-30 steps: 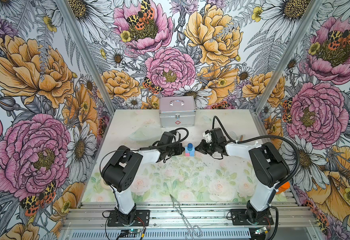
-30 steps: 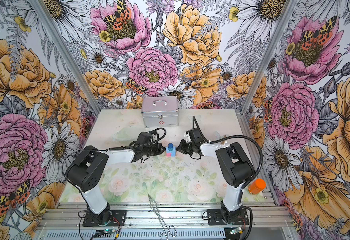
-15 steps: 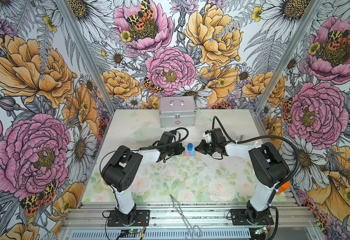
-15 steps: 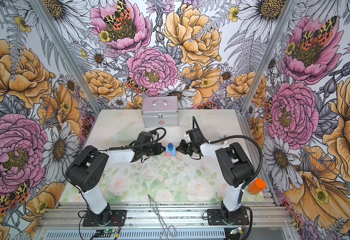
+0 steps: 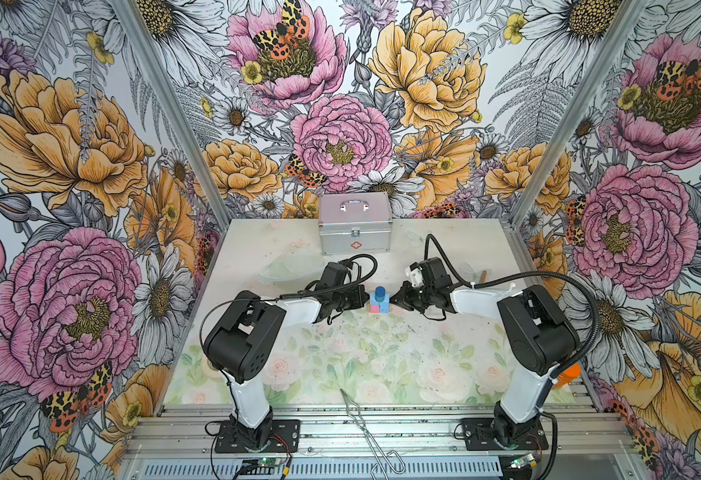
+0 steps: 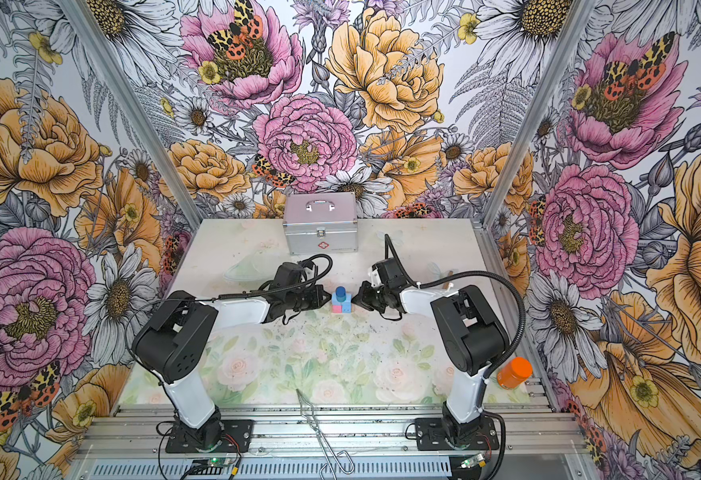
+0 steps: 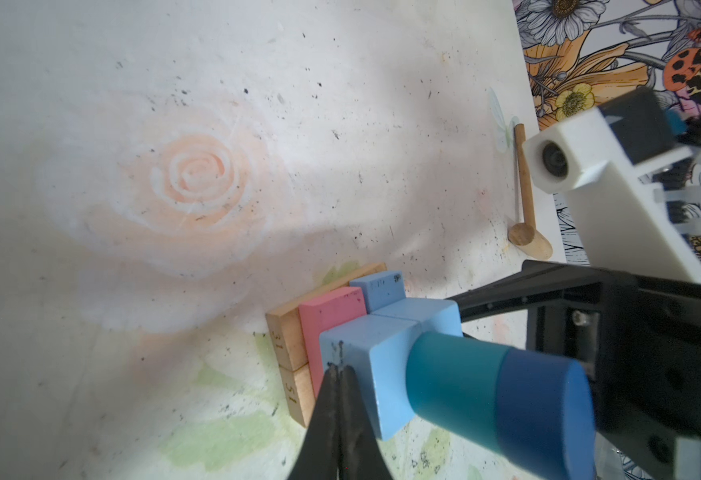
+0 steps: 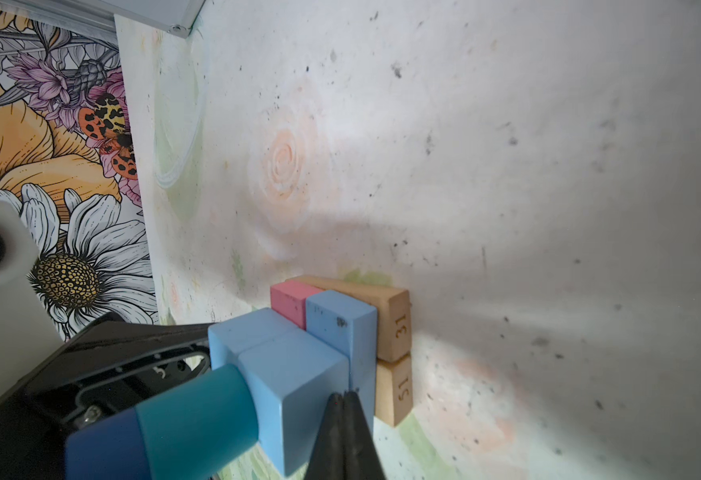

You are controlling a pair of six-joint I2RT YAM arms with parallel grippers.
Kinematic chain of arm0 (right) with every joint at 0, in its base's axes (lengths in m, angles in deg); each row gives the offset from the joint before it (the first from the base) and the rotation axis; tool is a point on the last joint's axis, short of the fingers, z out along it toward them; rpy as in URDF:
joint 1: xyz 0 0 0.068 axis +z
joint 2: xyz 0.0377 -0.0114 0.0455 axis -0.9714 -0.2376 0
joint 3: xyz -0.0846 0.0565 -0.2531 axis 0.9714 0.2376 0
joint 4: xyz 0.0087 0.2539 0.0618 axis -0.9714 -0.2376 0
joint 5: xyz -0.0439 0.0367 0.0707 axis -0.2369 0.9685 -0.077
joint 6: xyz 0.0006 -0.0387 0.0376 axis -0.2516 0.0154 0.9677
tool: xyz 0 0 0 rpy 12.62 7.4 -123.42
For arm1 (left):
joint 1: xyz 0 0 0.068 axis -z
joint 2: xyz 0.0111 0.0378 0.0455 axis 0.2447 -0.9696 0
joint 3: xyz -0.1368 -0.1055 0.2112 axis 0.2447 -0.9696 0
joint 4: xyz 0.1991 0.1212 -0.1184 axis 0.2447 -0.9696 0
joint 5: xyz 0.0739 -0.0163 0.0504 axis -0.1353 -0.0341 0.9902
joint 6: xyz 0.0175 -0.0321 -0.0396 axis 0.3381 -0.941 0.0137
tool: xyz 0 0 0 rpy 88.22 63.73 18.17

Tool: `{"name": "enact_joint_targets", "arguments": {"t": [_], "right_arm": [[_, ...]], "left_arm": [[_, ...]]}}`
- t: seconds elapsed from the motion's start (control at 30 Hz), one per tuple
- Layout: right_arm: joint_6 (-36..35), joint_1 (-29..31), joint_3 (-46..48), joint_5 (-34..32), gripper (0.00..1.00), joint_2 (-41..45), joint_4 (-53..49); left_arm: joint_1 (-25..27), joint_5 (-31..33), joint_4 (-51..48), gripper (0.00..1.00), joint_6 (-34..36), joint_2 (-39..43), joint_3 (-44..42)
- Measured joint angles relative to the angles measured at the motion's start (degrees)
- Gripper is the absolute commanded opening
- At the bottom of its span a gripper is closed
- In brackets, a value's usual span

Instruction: Build the wood block tower

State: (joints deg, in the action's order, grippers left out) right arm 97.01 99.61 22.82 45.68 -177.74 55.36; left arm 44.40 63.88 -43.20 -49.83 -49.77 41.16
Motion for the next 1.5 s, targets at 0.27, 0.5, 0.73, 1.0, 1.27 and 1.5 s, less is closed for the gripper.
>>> {"name": "enact_joint_targets", "arguments": {"t": [0.27,0.5,0.73,1.0,1.27,1.5], "right_arm": [[-0.02,0.00,0.00,-0.17,0.00,0.09,-0.04],[-0.04,-0.09,0.11,-0.42,0.00,1.01,-0.07],[-0.04,-0.57,0.52,-0.42,0.00,2.12,-0.02],[-0.07,-1.29,1.22,-0.44,0.00,2.49,-0.24],[-0.61,-2.36,1.25,-0.66,0.00,4.72,-1.42],[-2.58,-5.46,2.47,-2.27,0.00,10.78,-4.35]], "left_arm": [[0.00,0.00,0.00,0.00,0.00,0.00,0.00],[0.00,0.00,-0.31,0.00,0.00,0.00,0.00],[0.00,0.00,-0.48,0.00,0.02,0.00,0.00],[0.00,0.00,-0.87,0.00,0.04,0.00,0.00],[-0.90,0.13,-2.89,0.00,0.76,0.48,-0.02],[-4.26,1.46,-5.11,0.00,2.27,7.80,-1.51]]}}
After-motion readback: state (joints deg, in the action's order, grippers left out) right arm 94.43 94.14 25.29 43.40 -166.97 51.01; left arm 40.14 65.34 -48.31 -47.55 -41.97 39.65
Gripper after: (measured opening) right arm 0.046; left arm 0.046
